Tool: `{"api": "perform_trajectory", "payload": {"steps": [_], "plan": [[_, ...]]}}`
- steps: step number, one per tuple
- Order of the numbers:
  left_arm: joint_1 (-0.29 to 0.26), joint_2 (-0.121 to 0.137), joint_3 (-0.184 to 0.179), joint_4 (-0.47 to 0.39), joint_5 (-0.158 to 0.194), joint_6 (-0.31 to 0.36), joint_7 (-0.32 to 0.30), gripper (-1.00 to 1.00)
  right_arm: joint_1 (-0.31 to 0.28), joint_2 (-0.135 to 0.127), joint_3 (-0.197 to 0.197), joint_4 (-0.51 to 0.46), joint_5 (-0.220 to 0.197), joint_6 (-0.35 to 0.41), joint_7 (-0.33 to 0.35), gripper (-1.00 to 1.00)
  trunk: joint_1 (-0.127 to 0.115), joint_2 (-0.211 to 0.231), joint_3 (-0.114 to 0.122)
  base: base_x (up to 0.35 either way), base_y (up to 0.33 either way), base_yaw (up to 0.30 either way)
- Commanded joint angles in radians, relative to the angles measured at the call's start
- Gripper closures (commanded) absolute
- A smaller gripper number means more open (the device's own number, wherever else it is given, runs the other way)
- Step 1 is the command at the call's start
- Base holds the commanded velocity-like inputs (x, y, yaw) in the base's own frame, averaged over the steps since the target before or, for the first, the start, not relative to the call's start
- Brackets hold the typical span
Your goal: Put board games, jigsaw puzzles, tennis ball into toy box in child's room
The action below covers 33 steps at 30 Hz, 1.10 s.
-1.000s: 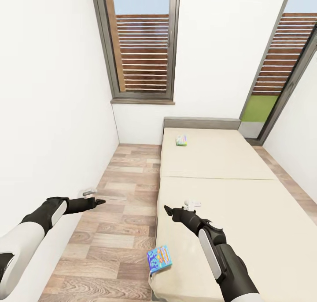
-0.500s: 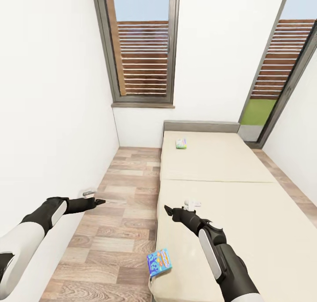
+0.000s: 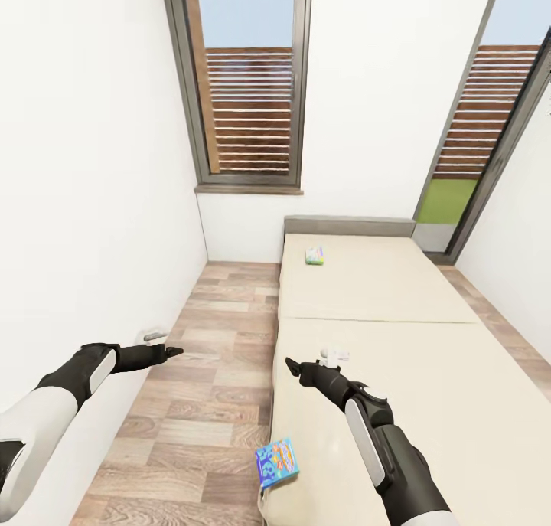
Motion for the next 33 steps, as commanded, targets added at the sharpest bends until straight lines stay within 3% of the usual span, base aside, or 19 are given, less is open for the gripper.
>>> {"api": "perform_trajectory", "payload": {"steps": [1, 33], "plan": [[-0.001, 0.001, -0.003, -0.001, 0.009, 0.008, 0.001, -1.0, -0.001, 0.0, -0.001, -0.001, -0.004, 0.006, 0.001, -1.0, 0.001, -0.002, 0.0, 0.0, 0.0, 0.0], [-0.001, -0.001, -0.003, -0.001, 0.009, 0.005, 0.001, -1.0, -0.001, 0.0, -0.001, 0.002, -0.004, 0.004, -0.001, -1.0, 0.001, -0.002, 0.053, 0.0, 0.0, 0.0]]}}
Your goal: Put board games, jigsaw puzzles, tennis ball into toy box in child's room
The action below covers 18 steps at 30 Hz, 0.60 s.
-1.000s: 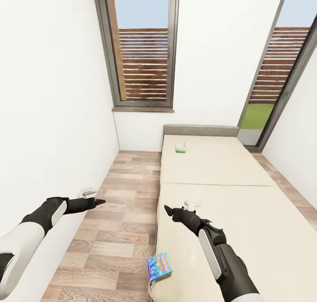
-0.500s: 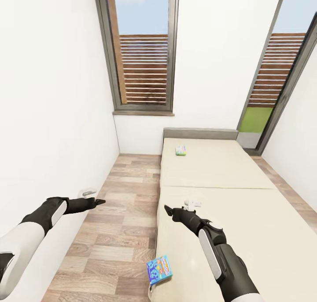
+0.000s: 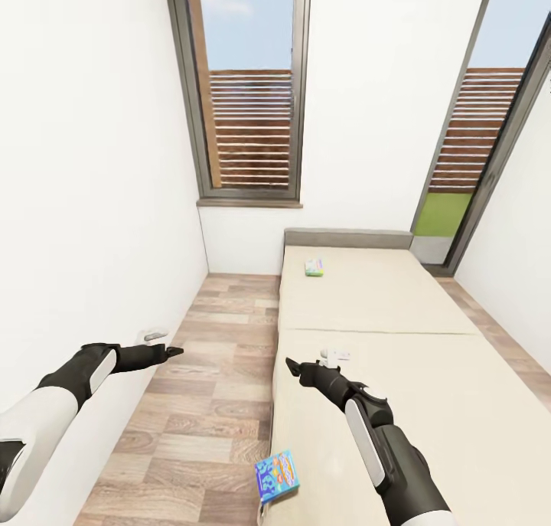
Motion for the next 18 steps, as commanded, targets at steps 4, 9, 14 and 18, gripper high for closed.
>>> {"api": "perform_trajectory", "payload": {"steps": [4, 9, 14, 18], "plan": [[-0.001, 0.001, -0.003, -0.001, 0.009, 0.008, 0.001, -1.0, -0.001, 0.0, -0.001, -0.001, -0.004, 0.006, 0.001, -1.0, 0.001, -0.002, 0.004, 0.0, 0.0, 0.0], [-0.001, 0.001, -0.003, -0.001, 0.009, 0.008, 0.001, -1.0, -0.001, 0.0, -0.001, -0.001, -0.004, 0.006, 0.001, -1.0, 0.001, -0.002, 0.013, 0.0, 0.0, 0.0], [-0.001, 0.001, -0.003, -0.001, 0.009, 0.007, 0.001, -1.0, 0.0, 0.001, -0.001, -0.001, -0.004, 0.006, 0.001, -1.0, 0.001, -0.002, 0.021, 0.0, 0.0, 0.0], [-0.001, 0.001, -0.003, -0.001, 0.009, 0.006, 0.001, -1.0, -0.001, 0.001, -0.001, -0.001, -0.004, 0.006, 0.001, -1.0, 0.001, -0.002, 0.028, 0.0, 0.0, 0.0]]}}
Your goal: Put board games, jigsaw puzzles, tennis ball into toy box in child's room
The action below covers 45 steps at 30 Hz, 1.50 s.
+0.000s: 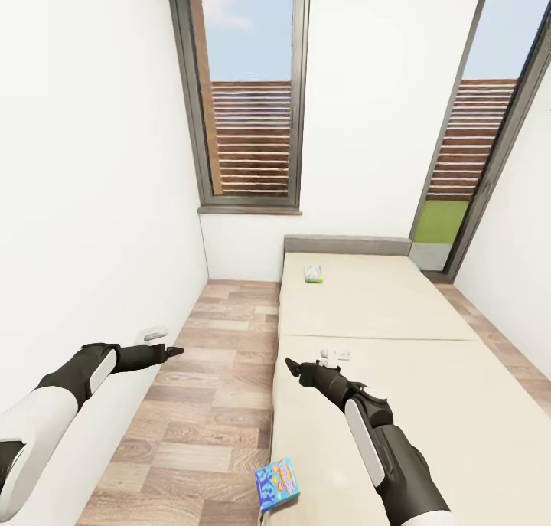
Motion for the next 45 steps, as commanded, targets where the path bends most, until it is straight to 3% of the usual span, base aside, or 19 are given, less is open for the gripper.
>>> {"api": "perform_trajectory", "payload": {"steps": [1, 45], "plan": [[-0.001, 0.001, -0.003, -0.001, 0.009, 0.008, 0.001, -1.0, -0.001, 0.001, -0.001, -0.001, -0.004, 0.006, 0.001, -1.0, 0.001, -0.002, -0.001, 0.0, 0.0, 0.0], [-0.001, 0.001, -0.004, -0.001, 0.009, 0.006, 0.001, -1.0, -0.001, 0.004, -0.001, 0.002, -0.003, 0.006, 0.0, -1.0, 0.001, -0.002, 0.072, 0.0, 0.0, 0.0]]}}
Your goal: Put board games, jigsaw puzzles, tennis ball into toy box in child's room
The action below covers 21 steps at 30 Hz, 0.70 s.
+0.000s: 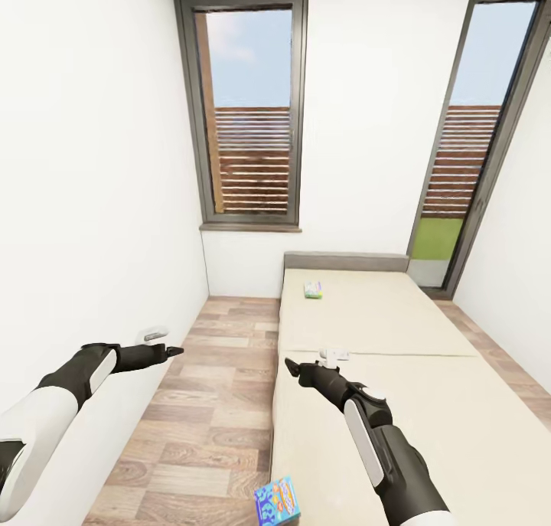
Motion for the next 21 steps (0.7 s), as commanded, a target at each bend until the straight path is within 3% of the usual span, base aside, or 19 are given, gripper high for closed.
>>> {"api": "perform_trajectory", "payload": {"steps": [1, 13, 21], "plan": [[0.0, 0.001, -0.003, -0.001, 0.009, 0.008, 0.001, -1.0, 0.0, 0.0, -0.001, -0.001, -0.004, 0.005, 0.001, -1.0, 0.001, -0.001, 0.0, 0.0, 0.0, 0.0], [0.0, 0.001, -0.003, -0.001, 0.009, 0.008, 0.001, -1.0, 0.0, 0.001, -0.001, -0.001, -0.004, 0.005, 0.001, -1.0, 0.001, -0.001, 0.02, 0.0, 0.0, 0.0], [0.0, 0.001, -0.003, -0.001, 0.009, 0.007, 0.001, -1.0, -0.001, -0.001, -0.002, -0.001, -0.005, 0.004, 0.001, -1.0, 0.031, -0.057, 0.008, 0.0, 0.0, 0.022]]}}
